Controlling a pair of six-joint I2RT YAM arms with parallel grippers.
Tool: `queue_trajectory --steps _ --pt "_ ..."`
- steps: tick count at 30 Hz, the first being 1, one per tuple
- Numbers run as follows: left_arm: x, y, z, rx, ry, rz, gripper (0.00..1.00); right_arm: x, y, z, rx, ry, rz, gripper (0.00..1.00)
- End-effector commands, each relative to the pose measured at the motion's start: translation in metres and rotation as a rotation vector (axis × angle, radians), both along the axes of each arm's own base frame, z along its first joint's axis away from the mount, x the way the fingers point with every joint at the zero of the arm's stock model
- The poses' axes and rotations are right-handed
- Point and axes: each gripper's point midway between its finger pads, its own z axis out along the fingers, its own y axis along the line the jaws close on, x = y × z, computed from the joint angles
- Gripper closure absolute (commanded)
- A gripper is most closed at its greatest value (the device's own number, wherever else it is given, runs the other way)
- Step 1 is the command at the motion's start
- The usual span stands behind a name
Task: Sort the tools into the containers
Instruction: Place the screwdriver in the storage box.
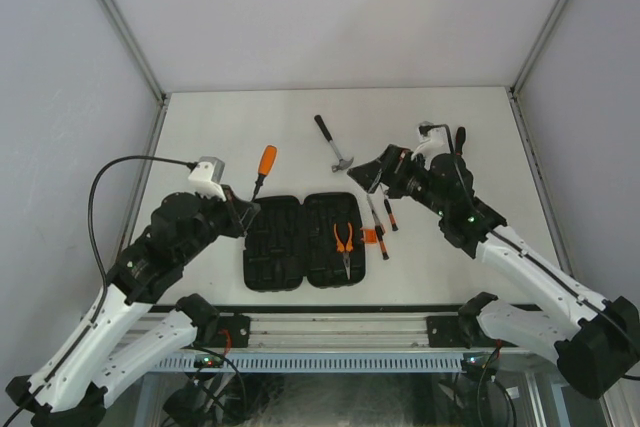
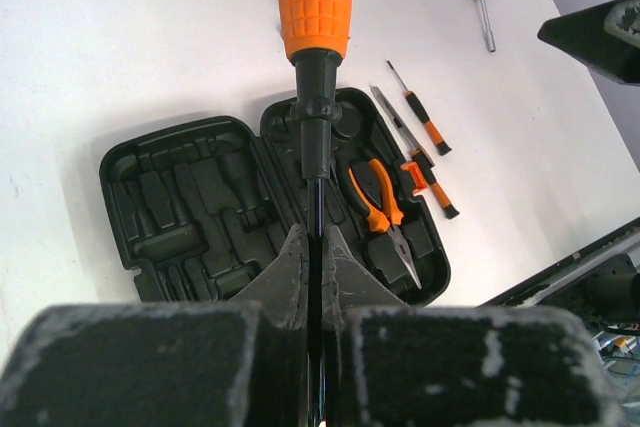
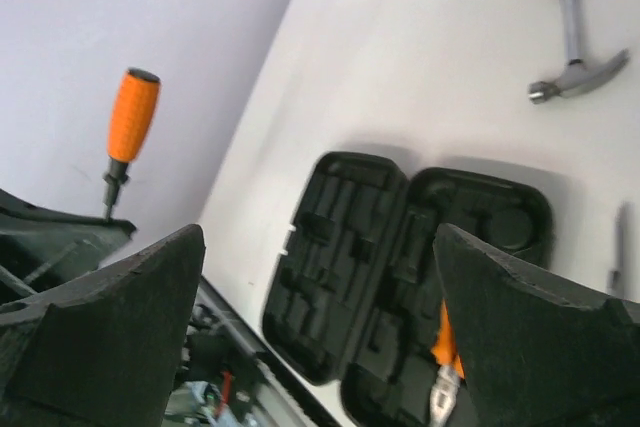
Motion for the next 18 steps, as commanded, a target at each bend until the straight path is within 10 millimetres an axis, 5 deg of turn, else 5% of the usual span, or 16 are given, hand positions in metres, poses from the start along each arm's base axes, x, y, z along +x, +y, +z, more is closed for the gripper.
queue_trajectory --steps 1,9,18 --pt "0.006 0.001 0.011 -0.038 -0.049 0.022 1.0 0.007 0.026 0.053 0.245 -0.018 0.023 0.07" --pt "0.005 -0.01 0.014 -0.092 -0.055 -0.013 1.0 -0.014 0.083 0.088 0.373 -0.032 0.03 0.11" --pt "0.005 -0.025 0.014 -0.135 -0.047 -0.073 1.0 -0.027 0.137 0.094 0.45 0.025 0.11 0.2"
